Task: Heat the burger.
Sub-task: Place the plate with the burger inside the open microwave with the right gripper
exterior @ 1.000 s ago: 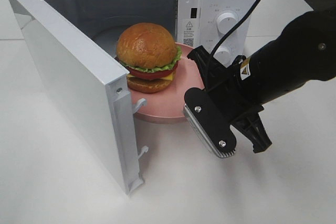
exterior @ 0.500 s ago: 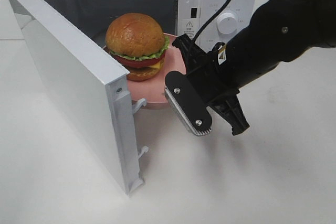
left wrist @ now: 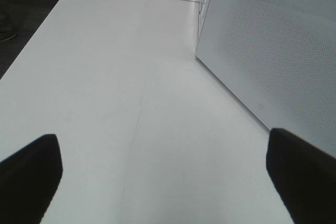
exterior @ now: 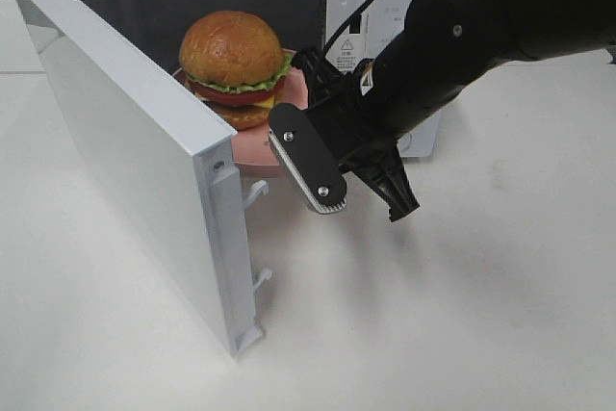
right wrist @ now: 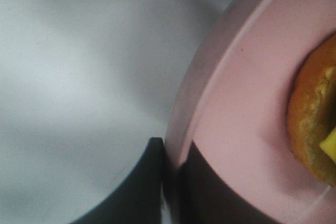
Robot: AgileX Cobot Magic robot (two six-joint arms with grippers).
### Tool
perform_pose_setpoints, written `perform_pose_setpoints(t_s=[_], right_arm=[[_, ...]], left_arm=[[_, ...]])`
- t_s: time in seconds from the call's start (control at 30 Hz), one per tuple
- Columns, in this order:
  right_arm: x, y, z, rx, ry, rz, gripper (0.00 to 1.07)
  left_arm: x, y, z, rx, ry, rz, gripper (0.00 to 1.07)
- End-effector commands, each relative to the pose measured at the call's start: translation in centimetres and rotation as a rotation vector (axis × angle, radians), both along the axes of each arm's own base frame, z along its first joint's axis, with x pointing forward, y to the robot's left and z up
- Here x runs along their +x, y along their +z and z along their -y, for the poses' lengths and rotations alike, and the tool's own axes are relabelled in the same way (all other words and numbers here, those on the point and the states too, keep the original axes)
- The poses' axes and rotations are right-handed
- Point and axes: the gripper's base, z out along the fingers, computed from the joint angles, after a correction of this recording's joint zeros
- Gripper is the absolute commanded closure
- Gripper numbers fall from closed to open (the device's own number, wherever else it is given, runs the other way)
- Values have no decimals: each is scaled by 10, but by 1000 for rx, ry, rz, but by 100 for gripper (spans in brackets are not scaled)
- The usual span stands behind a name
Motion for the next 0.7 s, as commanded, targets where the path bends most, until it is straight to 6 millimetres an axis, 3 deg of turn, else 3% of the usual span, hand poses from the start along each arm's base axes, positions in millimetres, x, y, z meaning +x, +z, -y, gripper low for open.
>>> perform_pose_setpoints(t_s=[0.03, 0.7], right_arm=[[14, 10, -7, 47, -31, 59, 107], [54, -2, -36, 44, -52, 50, 107]], left_arm=[[-3, 0, 1, -2, 2, 28, 9], [-3, 0, 1, -2, 2, 28, 9]])
